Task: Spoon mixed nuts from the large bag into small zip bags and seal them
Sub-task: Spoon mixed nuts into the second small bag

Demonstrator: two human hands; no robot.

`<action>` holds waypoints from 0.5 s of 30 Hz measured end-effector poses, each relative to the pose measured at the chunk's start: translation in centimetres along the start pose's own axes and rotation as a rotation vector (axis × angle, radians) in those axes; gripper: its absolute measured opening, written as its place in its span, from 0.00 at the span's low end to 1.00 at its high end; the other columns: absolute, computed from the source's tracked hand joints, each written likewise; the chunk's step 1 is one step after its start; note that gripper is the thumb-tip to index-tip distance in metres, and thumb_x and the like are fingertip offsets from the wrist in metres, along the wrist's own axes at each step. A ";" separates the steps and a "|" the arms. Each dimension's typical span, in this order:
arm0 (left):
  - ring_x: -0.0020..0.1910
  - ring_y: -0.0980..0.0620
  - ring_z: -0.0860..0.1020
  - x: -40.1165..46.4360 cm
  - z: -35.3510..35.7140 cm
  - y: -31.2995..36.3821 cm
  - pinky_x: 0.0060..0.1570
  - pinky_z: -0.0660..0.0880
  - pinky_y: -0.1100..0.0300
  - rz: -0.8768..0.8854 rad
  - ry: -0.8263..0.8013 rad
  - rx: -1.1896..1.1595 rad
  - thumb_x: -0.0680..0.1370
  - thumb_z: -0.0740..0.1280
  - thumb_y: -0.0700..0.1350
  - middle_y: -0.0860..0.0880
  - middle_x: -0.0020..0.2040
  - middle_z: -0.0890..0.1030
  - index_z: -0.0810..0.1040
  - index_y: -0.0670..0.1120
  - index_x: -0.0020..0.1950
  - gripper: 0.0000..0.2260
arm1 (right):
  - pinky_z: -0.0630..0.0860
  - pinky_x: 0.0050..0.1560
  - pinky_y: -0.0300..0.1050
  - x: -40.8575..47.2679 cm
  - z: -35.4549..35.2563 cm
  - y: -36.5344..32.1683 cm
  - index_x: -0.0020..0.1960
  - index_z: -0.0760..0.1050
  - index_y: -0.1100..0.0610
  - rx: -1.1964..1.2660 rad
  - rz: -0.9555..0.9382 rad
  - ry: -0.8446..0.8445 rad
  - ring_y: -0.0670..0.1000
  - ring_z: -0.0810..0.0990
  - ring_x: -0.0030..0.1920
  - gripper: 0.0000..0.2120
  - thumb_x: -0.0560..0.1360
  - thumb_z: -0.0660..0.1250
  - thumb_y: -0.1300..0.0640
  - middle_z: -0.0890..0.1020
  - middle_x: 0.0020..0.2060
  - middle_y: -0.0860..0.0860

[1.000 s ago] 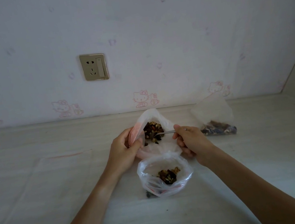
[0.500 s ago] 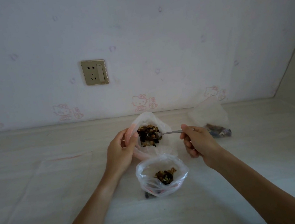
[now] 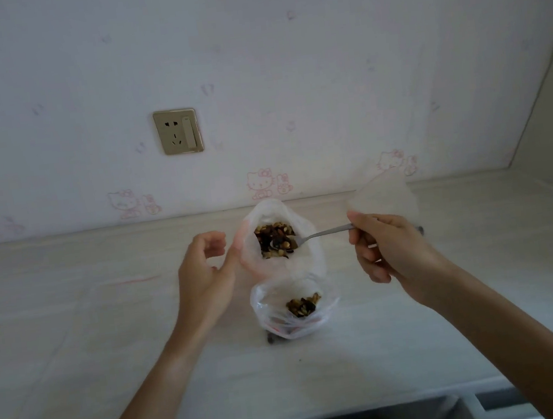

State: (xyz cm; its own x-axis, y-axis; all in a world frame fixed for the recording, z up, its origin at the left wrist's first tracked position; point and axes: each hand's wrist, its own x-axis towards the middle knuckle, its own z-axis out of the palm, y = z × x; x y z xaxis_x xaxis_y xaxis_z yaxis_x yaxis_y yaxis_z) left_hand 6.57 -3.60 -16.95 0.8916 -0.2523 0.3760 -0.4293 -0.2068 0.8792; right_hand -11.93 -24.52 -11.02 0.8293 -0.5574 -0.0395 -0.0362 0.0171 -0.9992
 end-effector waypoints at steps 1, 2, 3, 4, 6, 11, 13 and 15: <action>0.48 0.65 0.80 -0.5 -0.3 0.2 0.42 0.72 0.72 0.016 -0.022 0.021 0.78 0.74 0.55 0.58 0.48 0.83 0.80 0.53 0.54 0.09 | 0.61 0.22 0.41 -0.5 -0.3 0.1 0.37 0.74 0.58 0.006 0.001 -0.015 0.52 0.63 0.20 0.20 0.84 0.63 0.49 0.69 0.26 0.53; 0.45 0.64 0.81 -1.1 -0.6 0.4 0.40 0.72 0.74 0.023 -0.062 0.046 0.79 0.74 0.54 0.58 0.44 0.84 0.81 0.54 0.50 0.05 | 0.61 0.22 0.41 -1.0 -0.6 0.3 0.36 0.74 0.57 0.009 0.005 -0.029 0.52 0.63 0.20 0.20 0.84 0.63 0.49 0.69 0.26 0.53; 0.42 0.63 0.81 -1.7 -0.8 0.7 0.38 0.72 0.73 0.021 -0.114 0.080 0.79 0.72 0.54 0.59 0.42 0.84 0.81 0.55 0.48 0.04 | 0.61 0.22 0.41 -1.4 -0.8 0.5 0.36 0.74 0.57 0.005 0.011 -0.043 0.52 0.63 0.20 0.21 0.84 0.63 0.49 0.68 0.26 0.54; 0.40 0.63 0.81 -2.3 -1.0 0.8 0.37 0.71 0.72 0.014 -0.171 0.129 0.80 0.71 0.57 0.61 0.40 0.84 0.82 0.56 0.46 0.07 | 0.61 0.22 0.41 -1.9 -1.1 0.7 0.35 0.74 0.57 -0.005 0.018 -0.057 0.52 0.63 0.21 0.21 0.84 0.63 0.49 0.69 0.26 0.54; 0.35 0.62 0.79 -3.3 -1.3 1.0 0.35 0.69 0.67 -0.011 -0.268 0.232 0.79 0.67 0.65 0.61 0.36 0.82 0.82 0.55 0.44 0.15 | 0.61 0.23 0.41 -2.7 -1.4 1.2 0.35 0.74 0.57 -0.034 0.033 -0.077 0.52 0.63 0.21 0.21 0.84 0.63 0.48 0.68 0.25 0.54; 0.27 0.61 0.73 -4.8 -1.7 1.9 0.35 0.69 0.62 -0.075 -0.433 0.274 0.77 0.72 0.63 0.57 0.27 0.77 0.83 0.54 0.42 0.14 | 0.63 0.23 0.43 -4.2 -1.8 1.5 0.35 0.75 0.58 -0.273 -0.061 -0.096 0.52 0.65 0.21 0.23 0.84 0.61 0.47 0.71 0.24 0.54; 0.27 0.60 0.74 -4.9 -1.8 2.4 0.35 0.70 0.62 -0.069 -0.473 0.221 0.78 0.74 0.55 0.54 0.27 0.78 0.85 0.54 0.44 0.07 | 0.65 0.23 0.42 -4.5 -1.9 1.4 0.35 0.74 0.58 -0.455 -0.189 -0.083 0.50 0.67 0.21 0.23 0.84 0.61 0.46 0.71 0.23 0.51; 0.30 0.58 0.78 -4.7 -1.9 2.9 0.38 0.73 0.62 -0.105 -0.477 0.153 0.79 0.75 0.51 0.51 0.31 0.82 0.86 0.54 0.47 0.03 | 0.67 0.24 0.42 -4.9 -1.8 1.1 0.35 0.73 0.56 -0.639 -0.355 -0.073 0.47 0.67 0.21 0.23 0.83 0.60 0.44 0.71 0.22 0.48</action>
State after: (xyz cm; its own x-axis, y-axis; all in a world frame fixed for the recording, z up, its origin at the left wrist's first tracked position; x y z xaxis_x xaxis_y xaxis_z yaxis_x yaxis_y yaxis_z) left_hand 1.44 -1.24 -15.58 0.7812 -0.6190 0.0809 -0.3891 -0.3814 0.8385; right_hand -17.03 -23.29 -11.88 0.8858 -0.3821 0.2635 -0.0577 -0.6539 -0.7544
